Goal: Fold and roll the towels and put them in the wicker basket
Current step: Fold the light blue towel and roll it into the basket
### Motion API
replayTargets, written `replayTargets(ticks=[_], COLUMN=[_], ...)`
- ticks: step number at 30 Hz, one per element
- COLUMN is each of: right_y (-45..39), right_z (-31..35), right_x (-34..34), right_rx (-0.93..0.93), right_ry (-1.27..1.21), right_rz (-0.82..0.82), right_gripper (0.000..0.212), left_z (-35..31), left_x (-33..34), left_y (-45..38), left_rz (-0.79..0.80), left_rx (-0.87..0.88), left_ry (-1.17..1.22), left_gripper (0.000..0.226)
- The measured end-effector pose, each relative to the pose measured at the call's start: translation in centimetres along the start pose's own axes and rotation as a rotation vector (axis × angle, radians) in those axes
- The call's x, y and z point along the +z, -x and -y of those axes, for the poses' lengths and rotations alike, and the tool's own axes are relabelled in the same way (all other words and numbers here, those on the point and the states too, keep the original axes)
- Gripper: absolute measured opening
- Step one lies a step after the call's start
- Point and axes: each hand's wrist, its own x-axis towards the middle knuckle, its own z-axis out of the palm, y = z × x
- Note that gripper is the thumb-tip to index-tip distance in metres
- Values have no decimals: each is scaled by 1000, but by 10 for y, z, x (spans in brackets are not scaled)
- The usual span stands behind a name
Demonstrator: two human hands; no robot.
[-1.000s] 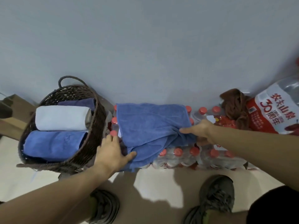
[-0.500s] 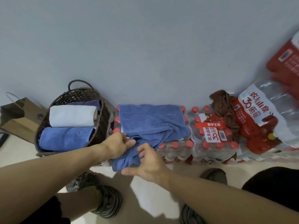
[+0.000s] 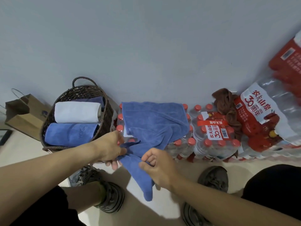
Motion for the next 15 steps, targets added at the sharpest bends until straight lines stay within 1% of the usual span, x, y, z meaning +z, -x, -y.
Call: replayTargets(ticks=[2, 4, 6, 7, 9, 10, 12, 13, 15], right_y=[-1, -1, -3, -5, -9, -11, -14, -16, -18], right_z=[2, 9, 17, 21, 29, 32, 39, 42, 48], right_x=[-8, -15, -22, -26, -35, -38, -42, -43, -46], right_rx=[-10, -25, -46, -29, 27, 48, 90, 107, 141], right_ry=[65, 115, 140, 102, -13, -64, -163, -203, -260], right_rz=[55, 145, 243, 278, 298, 291, 283, 283, 285], right_gripper=[13, 12, 9, 7, 7, 8, 9, 9, 10], left_z=[3, 4, 2, 1, 1, 3, 2, 1, -3], left_x=[-1, -3, -6, -7, -8, -7, -2, 2, 6], left_y=[-1, 0, 5, 8, 11, 10, 10, 11, 11], left_rz=[12, 33, 101, 144, 196, 151, -39, -128, -244], left_rx=[41, 160, 316, 368, 409, 432, 539, 613, 714], left_ry=[-16, -2, -89, -142, -242, -327, -483, -482, -406], left_gripper=[14, 6, 12, 17, 38, 48, 58, 59, 50])
